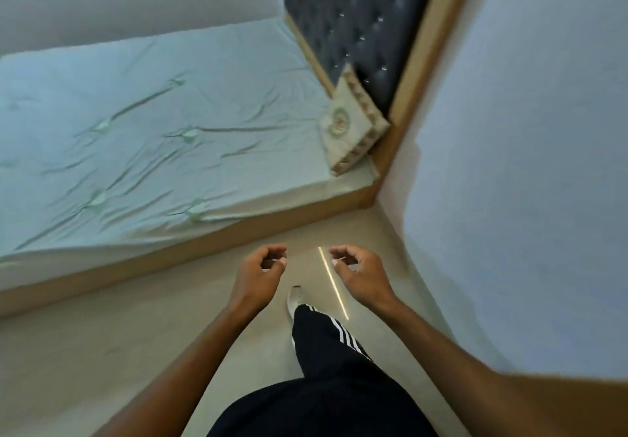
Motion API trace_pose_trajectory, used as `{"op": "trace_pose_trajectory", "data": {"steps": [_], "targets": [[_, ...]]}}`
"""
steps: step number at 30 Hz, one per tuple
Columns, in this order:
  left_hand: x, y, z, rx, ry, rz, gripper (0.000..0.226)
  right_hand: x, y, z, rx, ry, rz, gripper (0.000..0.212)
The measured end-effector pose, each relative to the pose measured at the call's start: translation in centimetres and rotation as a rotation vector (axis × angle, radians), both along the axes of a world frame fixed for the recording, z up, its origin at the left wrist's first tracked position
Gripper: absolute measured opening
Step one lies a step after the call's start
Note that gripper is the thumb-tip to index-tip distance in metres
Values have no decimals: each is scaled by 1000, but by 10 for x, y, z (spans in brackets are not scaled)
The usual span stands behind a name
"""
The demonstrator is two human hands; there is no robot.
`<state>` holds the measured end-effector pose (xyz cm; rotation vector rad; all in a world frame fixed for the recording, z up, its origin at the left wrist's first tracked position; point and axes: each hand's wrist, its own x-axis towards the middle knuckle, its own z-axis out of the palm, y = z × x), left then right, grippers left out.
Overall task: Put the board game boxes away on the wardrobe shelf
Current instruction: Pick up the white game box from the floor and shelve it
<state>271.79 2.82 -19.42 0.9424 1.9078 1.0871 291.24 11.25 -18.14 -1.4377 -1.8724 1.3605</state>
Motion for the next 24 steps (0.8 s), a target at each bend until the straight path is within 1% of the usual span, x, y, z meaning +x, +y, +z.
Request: {"op": "trace_pose_trajectory", "data": {"steps": [5,9,11,14,16,20,24], "targets": [[-107,-5,1,-39,-36,295,21,-138,50,-4,-50,-33,288,21],[-176,-24,0,-85,-44,473,22,-241,68,-2,-51,-70,524,22],[-209,-41,-6,-102,-70,598,23,-297,69,-5,-46,-95,661,24],[-241,-69,-8,-97,-128,778,23,-361,57,-9,-54,-102,834,25],[-275,-93,-12,-94,-150,909,23,-422,42,-14,-56,-121,953,24],[-329,-138,-14,-95,-172,1059,23,-517,0,-15,-12,-146,1149,23],[-408,-193,-14,-63,-149,1190,22,-620,-59,-17,56,-126,1302,22]]}}
